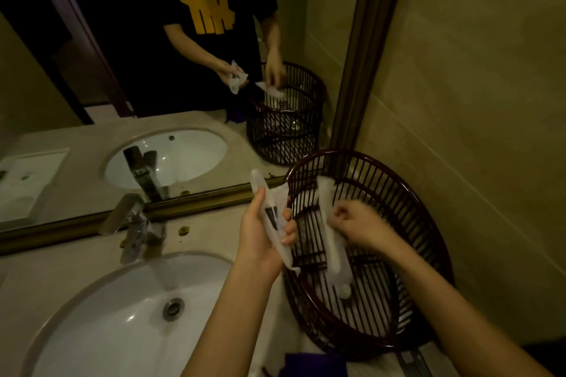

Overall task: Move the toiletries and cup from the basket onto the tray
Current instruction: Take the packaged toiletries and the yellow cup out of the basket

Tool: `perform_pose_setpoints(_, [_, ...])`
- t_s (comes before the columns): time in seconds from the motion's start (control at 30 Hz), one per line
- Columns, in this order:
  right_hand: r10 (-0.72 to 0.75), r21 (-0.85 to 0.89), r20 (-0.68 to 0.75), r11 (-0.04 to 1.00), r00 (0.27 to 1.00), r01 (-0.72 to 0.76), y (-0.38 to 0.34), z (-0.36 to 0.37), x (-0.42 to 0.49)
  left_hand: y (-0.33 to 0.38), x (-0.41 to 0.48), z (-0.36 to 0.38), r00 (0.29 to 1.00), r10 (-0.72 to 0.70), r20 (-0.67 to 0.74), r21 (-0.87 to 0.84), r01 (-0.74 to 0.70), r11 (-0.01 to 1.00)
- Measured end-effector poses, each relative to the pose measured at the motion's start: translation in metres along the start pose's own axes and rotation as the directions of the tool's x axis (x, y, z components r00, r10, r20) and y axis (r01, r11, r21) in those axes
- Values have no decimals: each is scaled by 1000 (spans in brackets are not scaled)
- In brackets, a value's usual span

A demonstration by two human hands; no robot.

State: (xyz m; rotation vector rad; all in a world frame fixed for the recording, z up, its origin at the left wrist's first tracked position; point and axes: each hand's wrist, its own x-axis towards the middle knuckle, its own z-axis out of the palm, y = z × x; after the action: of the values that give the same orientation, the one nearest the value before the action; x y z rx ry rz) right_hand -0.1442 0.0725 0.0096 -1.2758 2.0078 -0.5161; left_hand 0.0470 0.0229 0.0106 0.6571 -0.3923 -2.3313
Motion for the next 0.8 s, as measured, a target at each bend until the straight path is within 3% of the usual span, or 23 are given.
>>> perform_pose_setpoints(0.07, [-95,245,-42,964,995,103,-17,-27,-31,-3,4,4,1000,17,15,-11,-16,1000])
perform_pose_setpoints(0.13, [-184,341,-23,922,983,181,-40,-38,-59,-3,6,10,998,51,26,33,-52,998])
perform_pose_setpoints(0.27, [-276,109,-184,948,943,299,-71,-14,-73,-10,-3,21,989,138,44,72,-141,987])
perform_pose_setpoints(0.3, [-278,101,-212,947,937,303,-75,-6,-74,-12,-8,25,989,136,54,57,-139,989])
perform_pose_setpoints(0.43, [-252,380,-169,875,953,299,-75,5,-75,-18,-10,22,995,92,-31,-8,-92,996])
perform_pose_setpoints(0.53, [-162,450,-340,837,926,312,-59,-12,-72,-18,-7,10,977,61,-205,-25,-68,997])
perform_pose_setpoints(0.6, [-88,406,-369,880,925,245,-42,-21,-60,-17,-6,2,972,39,-232,-52,-53,997])
perform_pose_setpoints(0.7, [-27,113,-75,993,997,36,-20,-10,-25,-16,-8,-1,981,36,-192,-96,-55,994])
perform_pose_setpoints(0.8, [91,-245,332,969,939,-7,-9,22,11,-12,-11,2,983,24,-182,-69,-37,997])
